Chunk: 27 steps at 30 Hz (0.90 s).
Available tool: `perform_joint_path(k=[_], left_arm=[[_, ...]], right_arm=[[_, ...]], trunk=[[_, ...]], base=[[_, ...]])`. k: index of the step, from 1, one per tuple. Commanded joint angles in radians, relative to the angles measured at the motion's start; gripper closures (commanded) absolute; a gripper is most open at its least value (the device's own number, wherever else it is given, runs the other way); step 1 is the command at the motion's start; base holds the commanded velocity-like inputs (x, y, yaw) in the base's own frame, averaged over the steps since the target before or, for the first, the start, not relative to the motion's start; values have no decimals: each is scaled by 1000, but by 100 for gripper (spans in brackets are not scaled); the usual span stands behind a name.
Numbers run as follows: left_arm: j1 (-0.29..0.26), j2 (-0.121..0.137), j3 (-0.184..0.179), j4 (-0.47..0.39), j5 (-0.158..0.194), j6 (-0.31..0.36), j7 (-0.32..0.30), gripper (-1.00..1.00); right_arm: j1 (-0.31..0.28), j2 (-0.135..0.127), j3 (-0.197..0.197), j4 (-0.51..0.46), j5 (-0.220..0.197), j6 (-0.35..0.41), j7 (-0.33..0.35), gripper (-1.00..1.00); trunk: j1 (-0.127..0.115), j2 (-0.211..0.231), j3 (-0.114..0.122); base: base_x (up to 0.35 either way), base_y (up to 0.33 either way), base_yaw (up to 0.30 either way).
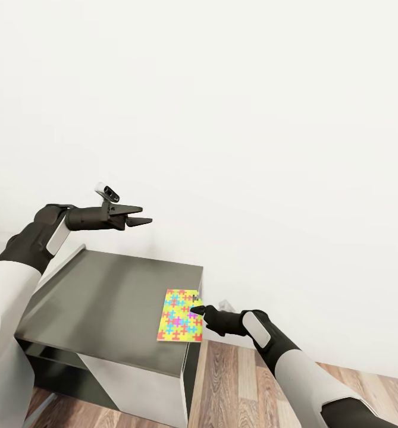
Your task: Put all the toys in the child's room - the three board games (two on the bed and one on the table), the two jigsaw puzzles on the table, and the tennis ball on the table - inside the toy box on the table in the child's room.
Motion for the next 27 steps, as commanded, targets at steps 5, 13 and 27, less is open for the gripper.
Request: perform_joint_path(k=[5, 13, 27], left_arm=[[-1, 1, -3, 0, 0, 11, -6, -100], [-1, 3, -3, -1, 0, 11, -6, -100], [0, 1, -3, -1, 1, 11, -6, -100]], right_arm=[[-1, 0, 2, 0, 2, 2, 3, 100], [-1, 0, 2, 0, 2, 3, 3, 100], [-1, 0, 3, 0, 4, 3, 7, 100]], trunk=[[0, -1, -1], [0, -1, -1], [-11, 20, 8]], base=[[0, 0, 0], [0, 0, 0], [0, 0, 0]])
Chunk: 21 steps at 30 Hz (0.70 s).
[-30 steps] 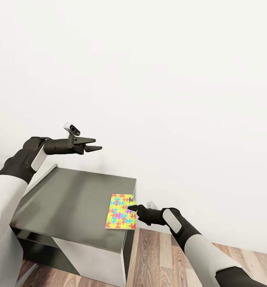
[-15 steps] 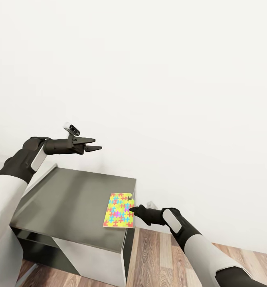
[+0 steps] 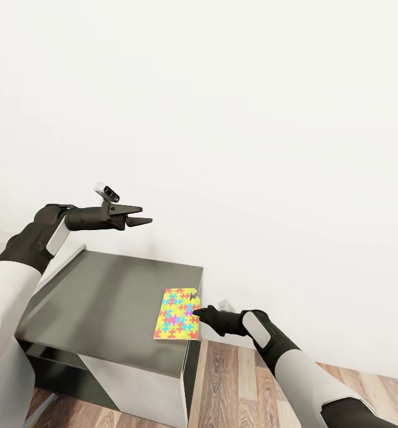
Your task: Put all the toys in the child's room - the three board games (two on the bed and one on the table), the two jigsaw puzzles on the table, and the tennis ball on the table - inside the toy box on the table in the child's room.
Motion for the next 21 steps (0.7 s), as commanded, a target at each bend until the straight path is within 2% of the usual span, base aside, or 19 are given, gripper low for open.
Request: perform_joint_path(k=[1, 21], left_arm=[[-1, 1, -3, 0, 0, 11, -6, -100], [-2, 1, -4, 0, -1, 11, -6, -100]], right_arm=[[-1, -1, 2, 0, 3, 2, 3, 100], [3, -3, 3, -12, 1, -2, 30, 100]], trunk=[[-4, 7, 2], [-81, 147, 65]], base=[[0, 0, 0], [0, 0, 0]])
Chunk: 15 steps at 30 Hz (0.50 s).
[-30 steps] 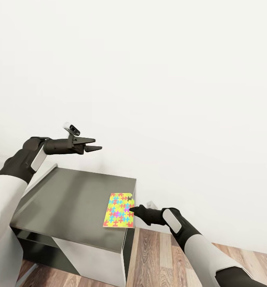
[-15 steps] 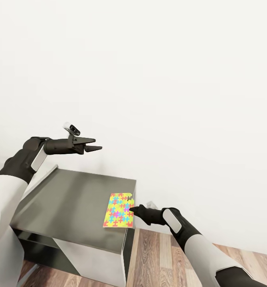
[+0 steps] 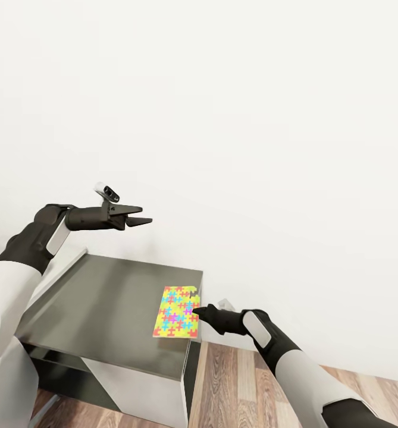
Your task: Put all the toys in the child's room - the three board games (two on the bed and one on the table), the two jigsaw puzzles on the table, and the tennis ball on the table - inside the toy box on the table in the child's room.
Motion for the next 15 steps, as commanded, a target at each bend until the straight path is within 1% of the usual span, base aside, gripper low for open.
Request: perform_joint_path(k=[1, 7, 11, 12, 15], left_arm=[[-1, 1, -4, 0, 0, 11, -6, -100], [0, 1, -5, 0, 0, 11, -6, -100], [2, 0, -5, 0, -1, 11, -6, -100], [2, 0, -5, 0, -1, 11, -6, -100], [3, -1, -7, 0, -1, 11, -6, -100]], right_arm=[[0, 0, 1, 0, 2, 1, 4, 100], [5, 0, -1, -3, 0, 1, 16, 100], [11, 0, 0, -7, 1, 0, 56, 100], [12, -2, 0, -7, 1, 0, 68, 100], [14, -19, 0, -8, 1, -2, 111, 100]], trunk=[[0, 0, -1], [0, 0, -1], [0, 0, -1], [-4, 7, 2], [-15, 28, 12]], base=[[0, 0, 0], [0, 0, 0], [0, 0, 0], [0, 0, 0], [0, 0, 0]])
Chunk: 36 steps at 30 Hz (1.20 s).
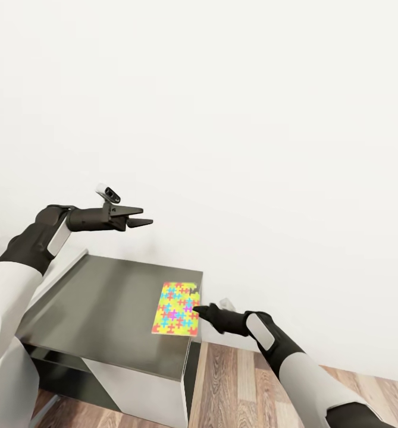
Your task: Put all the toys in the child's room - the three board games (two on the bed and one on the table), the two jigsaw puzzles on the table, and the tennis ball on the table - inside the toy box on the table in the child's room.
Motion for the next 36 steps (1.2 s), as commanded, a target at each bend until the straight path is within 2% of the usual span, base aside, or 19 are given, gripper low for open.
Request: perform_joint_path(k=[1, 7, 17, 21, 24, 30, 33, 36], left_arm=[[-1, -1, -4, 0, 0, 11, -6, -100], [1, -8, -6, 0, -2, 11, -6, -100], [4, -12, -9, 0, -9, 11, -6, -100], [-19, -35, -31, -15, 1, 11, -6, -100], [-24, -38, -41, -10, -1, 11, -6, -100], [10, -71, -76, 24, -26, 3, -6, -100], [27, -72, -91, 33, -27, 2, -6, -100], [44, -72, -92, 34, -28, 1, -6, -100]], right_arm=[[0, -4, 1, 0, 0, 1, 18, 100], [8, -28, -4, 0, -1, -1, 79, 100], [9, -37, -3, 0, 0, -5, 93, 100], [7, -14, 5, -2, -5, 4, 95, 100], [8, -11, 4, -2, -5, 3, 95, 100], [8, -17, -31, -2, -6, -15, 94, 100], [8, -18, -49, -3, -7, -15, 95, 100], [8, -19, -58, -3, -7, -15, 95, 100]], trunk=[[-4, 7, 2], [-27, 49, 21], [-65, 119, 52], [-65, 118, 52], [-65, 118, 52], [-69, 125, 55], [-80, 146, 65], [-92, 167, 74]], base=[[0, 0, 0], [0, 0, 0], [0, 0, 0], [0, 0, 0], [0, 0, 0], [0, 0, 0], [0, 0, 0], [0, 0, 0]])
